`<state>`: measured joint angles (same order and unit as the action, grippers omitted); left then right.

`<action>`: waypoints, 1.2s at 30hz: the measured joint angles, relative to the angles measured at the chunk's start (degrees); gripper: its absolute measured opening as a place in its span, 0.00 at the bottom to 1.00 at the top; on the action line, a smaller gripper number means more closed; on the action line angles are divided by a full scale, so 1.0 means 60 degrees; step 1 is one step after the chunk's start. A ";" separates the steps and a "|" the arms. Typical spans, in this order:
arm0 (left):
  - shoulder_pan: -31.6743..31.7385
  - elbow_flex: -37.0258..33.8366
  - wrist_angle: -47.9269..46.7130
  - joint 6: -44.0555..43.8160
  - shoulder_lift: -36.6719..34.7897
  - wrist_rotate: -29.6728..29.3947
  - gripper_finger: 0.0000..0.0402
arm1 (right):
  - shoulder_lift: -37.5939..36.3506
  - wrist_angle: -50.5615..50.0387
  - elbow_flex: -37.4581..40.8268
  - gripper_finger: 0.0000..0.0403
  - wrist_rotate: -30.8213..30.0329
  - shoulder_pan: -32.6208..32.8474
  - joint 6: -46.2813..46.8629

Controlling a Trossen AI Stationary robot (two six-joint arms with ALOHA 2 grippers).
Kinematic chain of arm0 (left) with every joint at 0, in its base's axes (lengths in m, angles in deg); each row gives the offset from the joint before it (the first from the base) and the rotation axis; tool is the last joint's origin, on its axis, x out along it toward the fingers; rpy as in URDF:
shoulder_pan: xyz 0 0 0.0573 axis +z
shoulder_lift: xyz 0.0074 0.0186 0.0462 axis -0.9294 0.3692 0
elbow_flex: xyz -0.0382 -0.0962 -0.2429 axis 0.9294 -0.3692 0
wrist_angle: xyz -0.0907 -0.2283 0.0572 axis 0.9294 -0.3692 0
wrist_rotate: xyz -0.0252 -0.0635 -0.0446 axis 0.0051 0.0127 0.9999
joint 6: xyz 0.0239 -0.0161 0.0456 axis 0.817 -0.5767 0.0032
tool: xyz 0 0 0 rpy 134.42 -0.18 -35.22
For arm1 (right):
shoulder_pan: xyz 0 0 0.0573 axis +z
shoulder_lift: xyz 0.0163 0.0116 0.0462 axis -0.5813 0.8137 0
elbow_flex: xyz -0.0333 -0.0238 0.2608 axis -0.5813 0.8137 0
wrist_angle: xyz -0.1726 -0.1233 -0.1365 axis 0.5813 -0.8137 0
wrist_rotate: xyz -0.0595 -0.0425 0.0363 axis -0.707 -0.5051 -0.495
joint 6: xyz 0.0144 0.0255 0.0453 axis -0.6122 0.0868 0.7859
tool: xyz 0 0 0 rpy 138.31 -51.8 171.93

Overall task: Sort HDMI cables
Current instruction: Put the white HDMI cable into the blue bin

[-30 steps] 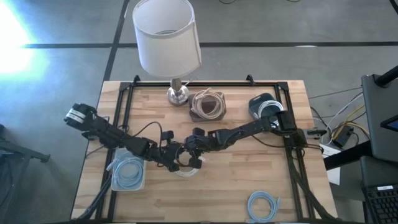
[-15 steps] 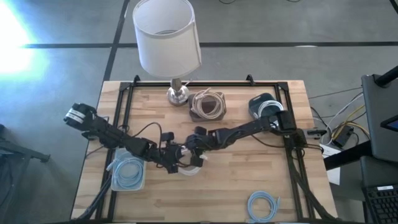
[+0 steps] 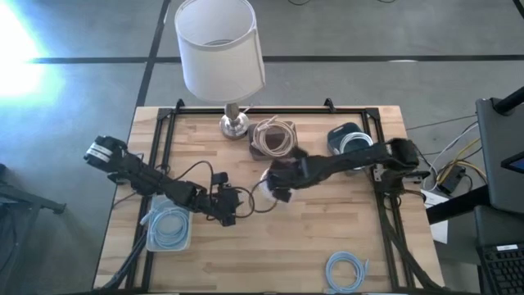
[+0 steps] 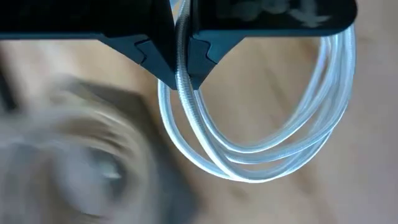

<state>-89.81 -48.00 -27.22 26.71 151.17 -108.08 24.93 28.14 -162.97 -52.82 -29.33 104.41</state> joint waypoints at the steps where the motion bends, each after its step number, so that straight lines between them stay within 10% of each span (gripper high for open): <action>1: 0.0000 0.0000 -0.0007 -0.0007 0.0000 0.0000 0.43 | -0.0245 -0.0494 0.0000 0.03 -0.0376 0.0030 0.0362; 15: 0.0000 -0.0028 -0.0109 -0.0505 0.0007 0.0000 0.43 | -0.3431 -0.4299 0.1870 0.03 -0.3542 -0.0270 0.5746; 36: 0.0000 -0.0186 -0.0098 -0.0741 0.0007 -0.0001 0.43 | -0.7181 -0.5537 0.6276 0.03 -0.3683 -0.2459 0.8464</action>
<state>-89.81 -49.12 -27.81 22.26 151.22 -108.09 -18.15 -5.08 -125.31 -74.92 -44.09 155.19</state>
